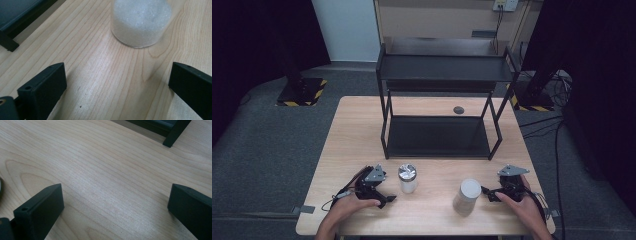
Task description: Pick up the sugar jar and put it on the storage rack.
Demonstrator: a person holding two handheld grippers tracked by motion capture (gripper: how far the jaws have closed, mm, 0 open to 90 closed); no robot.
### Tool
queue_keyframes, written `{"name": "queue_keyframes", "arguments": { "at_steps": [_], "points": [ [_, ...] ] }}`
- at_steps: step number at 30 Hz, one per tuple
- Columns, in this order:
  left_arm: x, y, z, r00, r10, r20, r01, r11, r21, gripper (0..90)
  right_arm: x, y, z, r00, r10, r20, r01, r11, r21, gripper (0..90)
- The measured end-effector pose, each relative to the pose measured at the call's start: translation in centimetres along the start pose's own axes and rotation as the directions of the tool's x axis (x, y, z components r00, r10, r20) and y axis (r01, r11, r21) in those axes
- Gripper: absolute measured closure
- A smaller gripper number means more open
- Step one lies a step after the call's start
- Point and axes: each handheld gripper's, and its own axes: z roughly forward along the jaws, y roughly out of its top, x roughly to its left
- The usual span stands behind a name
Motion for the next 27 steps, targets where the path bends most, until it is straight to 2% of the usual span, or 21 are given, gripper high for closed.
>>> {"name": "queue_keyframes", "arguments": {
  "at_steps": [12, 18, 27],
  "points": [
    [0.13, 0.1, -0.13, 1.0, -0.007, 0.0, 0.007, 1.0, 0.002, 1.4, 0.07, -0.03, -0.02, 1.0, 0.001, 0.002, -0.001, 1.0, -0.001, 1.2],
    [-0.05, -0.04, -0.48, 0.9999, -0.007, -0.014, 0.007, 0.9997, -0.025, 1.8, 0.08, -0.03, -0.03, 1.0, 0.001, 0.003, -0.001, 1.0, -0.001, 1.2],
    [-0.73, 0.65, 0.18, 0.9995, 0.032, -0.007, -0.032, 0.999, -0.031, 2.4, 0.11, -0.06, -0.03, 1.0, 0.001, 0.004, -0.001, 1.0, -0.002, 1.2]
  ]
}}
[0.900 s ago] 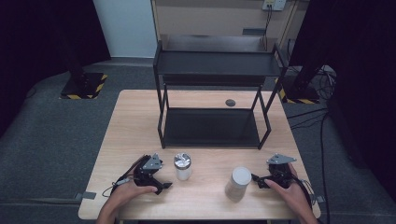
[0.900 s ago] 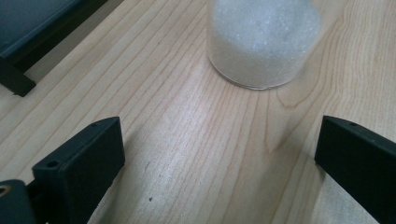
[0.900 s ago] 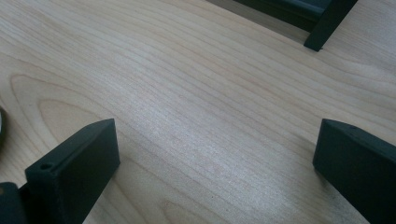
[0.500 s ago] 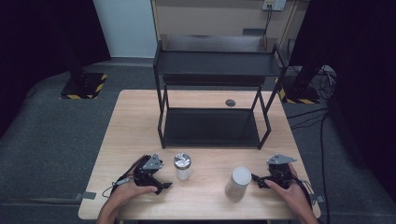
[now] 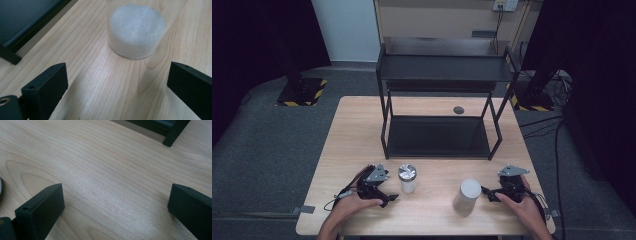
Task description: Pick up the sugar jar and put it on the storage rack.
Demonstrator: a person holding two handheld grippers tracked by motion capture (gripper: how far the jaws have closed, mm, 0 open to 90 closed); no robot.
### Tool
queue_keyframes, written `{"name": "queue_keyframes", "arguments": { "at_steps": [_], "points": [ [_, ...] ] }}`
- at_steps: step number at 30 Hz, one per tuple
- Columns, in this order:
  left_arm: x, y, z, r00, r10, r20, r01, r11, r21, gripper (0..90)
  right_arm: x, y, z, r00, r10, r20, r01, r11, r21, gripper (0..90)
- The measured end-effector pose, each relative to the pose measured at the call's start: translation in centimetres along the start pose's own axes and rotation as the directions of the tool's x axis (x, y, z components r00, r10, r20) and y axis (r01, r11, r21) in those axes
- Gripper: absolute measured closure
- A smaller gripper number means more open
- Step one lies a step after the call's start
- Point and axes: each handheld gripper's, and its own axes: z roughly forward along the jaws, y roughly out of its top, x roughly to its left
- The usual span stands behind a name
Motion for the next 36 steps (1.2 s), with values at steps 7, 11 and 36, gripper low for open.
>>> {"name": "queue_keyframes", "arguments": {
  "at_steps": [7, 11, 36],
  "points": [
    [0.0, 0.4, 0.4, 0.9995, 0.011, 0.029, -0.01, 0.9998, -0.016, 3.7, 0.0, 0.0, 0.0, 1.0, 0.0, 0.0, 0.0, 1.0, 0.0, 1.2],
    [-0.1, 0.4, 0.4, 0.9994, 0.006, 0.033, -0.005, 0.9994, -0.035, 3.3, 0.0, 0.0, 0.0, 1.0, 0.0, 0.0, 0.0, 1.0, 0.0, 1.2],
    [-0.5, 1.6, 1.5, 0.9992, 0.002, 0.04, 0.001, 0.9973, -0.073, 2.9, 0.0, 0.0, 0.0, 1.0, 0.001, 0.001, -0.001, 1.0, 0.0, 1.2]
  ]
}}
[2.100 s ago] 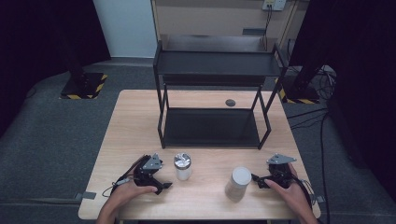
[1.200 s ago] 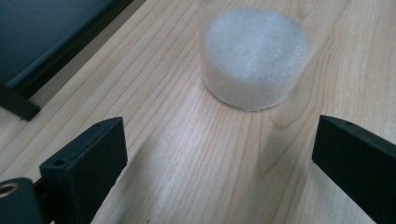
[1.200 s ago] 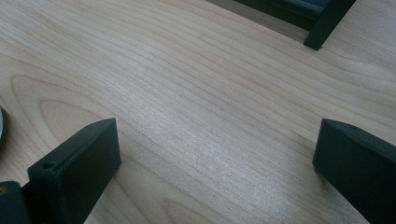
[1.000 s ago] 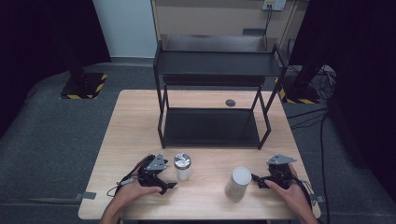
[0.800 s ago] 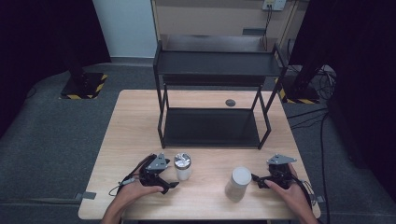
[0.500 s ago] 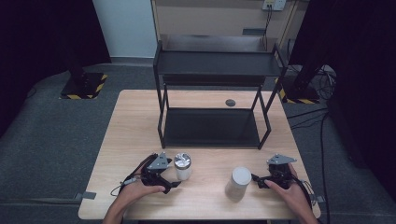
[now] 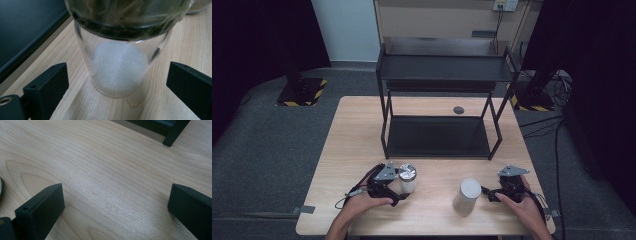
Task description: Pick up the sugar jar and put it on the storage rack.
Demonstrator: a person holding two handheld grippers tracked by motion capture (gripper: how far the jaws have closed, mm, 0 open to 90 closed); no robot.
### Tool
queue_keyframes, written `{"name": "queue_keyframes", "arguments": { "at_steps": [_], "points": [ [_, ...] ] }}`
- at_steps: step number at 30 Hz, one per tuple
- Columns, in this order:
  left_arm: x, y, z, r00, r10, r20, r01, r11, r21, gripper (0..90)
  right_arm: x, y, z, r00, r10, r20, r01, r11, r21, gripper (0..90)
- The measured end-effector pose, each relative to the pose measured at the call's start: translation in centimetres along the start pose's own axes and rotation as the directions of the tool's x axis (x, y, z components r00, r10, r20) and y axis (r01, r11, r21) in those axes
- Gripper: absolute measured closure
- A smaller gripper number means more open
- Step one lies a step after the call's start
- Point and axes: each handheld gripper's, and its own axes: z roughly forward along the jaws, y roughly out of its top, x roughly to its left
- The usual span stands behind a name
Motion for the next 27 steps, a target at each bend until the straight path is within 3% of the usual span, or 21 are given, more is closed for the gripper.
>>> {"name": "queue_keyframes", "arguments": {
  "at_steps": [10, 15, 20, 25, 27],
  "points": [
    [0.0, 0.1, 0.9, 0.9999, -0.015, -0.005, 0.015, 0.9998, -0.012, 3.7, 0.0, 0.0, 0.0, 1.0, 0.0, 0.0, 0.0, 1.0, 0.0, 1.2],
    [0.2, -0.2, 0.9, 0.9998, -0.022, 0.0, 0.022, 0.9985, -0.05, 7.7, 0.0, 0.0, 0.0, 1.0, 0.0, -0.001, 0.0, 1.0, 0.001, 1.2],
    [0.1, -0.3, 1.1, 1.0, -0.005, 0.001, 0.005, 0.9979, -0.064, 16.0, 0.0, -0.1, 0.0, 1.0, -0.001, -0.002, 0.001, 1.0, -0.002, 1.2],
    [-0.5, 0.1, 1.4, 0.9998, 0.005, -0.02, -0.006, 0.9989, -0.047, 28.7, 0.0, -0.1, 0.0, 1.0, -0.002, -0.002, 0.002, 1.0, -0.001, 1.2],
    [-0.4, 0.1, 1.4, 0.9998, -0.013, -0.016, 0.012, 0.9987, -0.049, 29.6, 0.0, -0.1, 0.0, 1.0, -0.001, -0.003, 0.001, 1.0, -0.001, 1.2]
  ]
}}
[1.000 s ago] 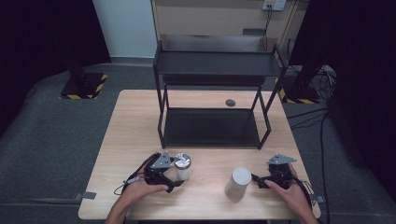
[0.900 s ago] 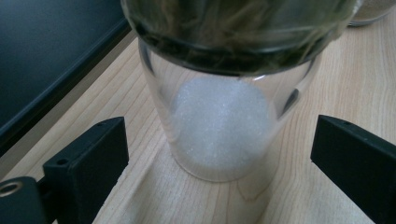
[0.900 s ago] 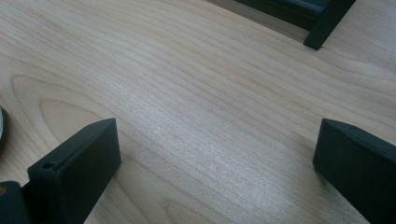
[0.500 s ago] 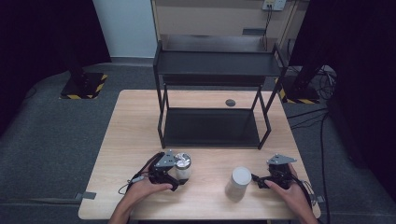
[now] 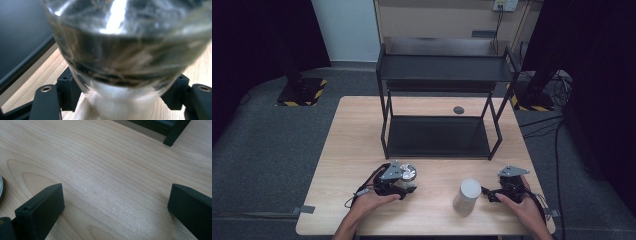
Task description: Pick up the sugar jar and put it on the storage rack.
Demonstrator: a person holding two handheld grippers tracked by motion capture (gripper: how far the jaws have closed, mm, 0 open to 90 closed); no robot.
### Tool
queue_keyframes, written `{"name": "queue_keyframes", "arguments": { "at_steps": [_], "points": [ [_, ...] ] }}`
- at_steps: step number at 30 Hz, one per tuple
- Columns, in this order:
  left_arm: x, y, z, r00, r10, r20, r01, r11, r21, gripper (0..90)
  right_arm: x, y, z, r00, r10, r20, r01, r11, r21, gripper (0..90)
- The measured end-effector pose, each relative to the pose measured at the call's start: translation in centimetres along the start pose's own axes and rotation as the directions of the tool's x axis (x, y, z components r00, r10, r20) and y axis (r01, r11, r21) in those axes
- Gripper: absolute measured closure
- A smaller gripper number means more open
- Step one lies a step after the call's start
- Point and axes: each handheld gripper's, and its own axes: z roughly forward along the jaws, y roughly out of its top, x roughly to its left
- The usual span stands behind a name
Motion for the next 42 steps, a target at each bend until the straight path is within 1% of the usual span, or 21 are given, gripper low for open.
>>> {"name": "queue_keyframes", "arguments": {
  "at_steps": [3, 6, 7, 8, 11, 12, 14, 21, 25, 28, 32, 33, 36, 41, 42],
  "points": [
    [0.0, 0.1, 0.0, 1.0, -0.002, -0.001, 0.002, 1.0, 0.003, 29.8, 0.0, 0.0, 0.0, 1.0, 0.0, 0.0, 0.0, 1.0, 0.0, 1.2],
    [0.1, 0.2, -0.1, 0.9997, 0.014, 0.019, -0.013, 0.9999, -0.003, 29.9, 0.0, 0.0, 0.0, 1.0, 0.0, 0.0, 0.0, 1.0, 0.0, 1.2],
    [0.1, 0.2, -0.1, 0.9997, 0.014, 0.019, -0.013, 0.9999, -0.003, 29.9, 0.0, 0.0, 0.0, 1.0, -0.001, 0.0, 0.001, 1.0, -0.001, 1.2],
    [0.2, 0.2, -0.2, 0.999, 0.024, 0.037, -0.023, 0.9997, -0.011, 29.9, 0.0, 0.0, 0.0, 1.0, -0.001, 0.0, 0.001, 1.0, -0.001, 1.2],
    [0.4, 0.5, -0.4, 0.9976, 0.046, 0.052, -0.046, 0.9989, -0.011, 29.9, 0.0, 0.0, 0.0, 1.0, -0.001, 0.0, 0.001, 1.0, 0.0, 1.2],
    [0.4, 0.5, -0.4, 0.9976, 0.046, 0.052, -0.046, 0.9989, -0.011, 30.0, 0.0, 0.0, 0.0, 1.0, 0.0, 0.0, 0.0, 1.0, 0.0, 1.2],
    [0.8, 0.8, -0.6, 0.9958, 0.067, 0.063, -0.066, 0.9978, -0.004, 29.9, 0.0, 0.0, 0.0, 1.0, -0.001, 0.0, 0.001, 1.0, 0.0, 1.2],
    [1.7, 1.3, -1.0, 0.9944, 0.08, 0.07, -0.08, 0.9968, -0.005, 30.0, 0.0, 0.0, 0.0, 1.0, 0.0, 0.0, 0.0, 1.0, 0.0, 1.2],
    [2.2, 1.7, -1.0, 0.9933, 0.088, 0.074, -0.089, 0.9961, 0.004, 30.0, 0.0, 0.0, 0.0, 1.0, 0.0, 0.0, 0.0, 1.0, 0.0, 1.2],
    [2.6, 2.3, -0.8, 0.9913, 0.102, 0.083, -0.104, 0.9946, 0.009, 30.0, 0.0, 0.0, 0.0, 1.0, 0.0, 0.0, 0.0, 1.0, 0.0, 1.2],
    [3.0, 2.8, -0.6, 0.9898, 0.109, 0.092, -0.111, 0.9937, 0.016, 30.0, 0.0, 0.0, 0.0, 1.0, -0.001, 0.0, 0.001, 1.0, -0.001, 1.2],
    [3.0, 2.8, -0.6, 0.9898, 0.109, 0.092, -0.111, 0.9937, 0.016, 30.0, 0.0, 0.0, 0.0, 1.0, -0.002, 0.0, 0.002, 1.0, -0.001, 1.2],
    [3.6, 3.1, -0.3, 0.9893, 0.103, 0.103, -0.105, 0.9945, 0.009, 30.0, 0.0, 0.0, 0.0, 1.0, -0.002, 0.0, 0.002, 1.0, -0.001, 1.2],
    [4.2, 3.6, 0.0, 0.9881, 0.107, 0.11, -0.109, 0.9939, 0.017, 30.0, 0.0, 0.0, 0.0, 1.0, -0.002, 0.0, 0.002, 1.0, -0.001, 1.2],
    [4.3, 3.7, 0.1, 0.9885, 0.103, 0.111, -0.105, 0.9944, 0.014, 30.0, 0.0, 0.0, 0.0, 1.0, 0.0, -0.001, 0.0, 1.0, 0.0, 1.1]
  ]
}}
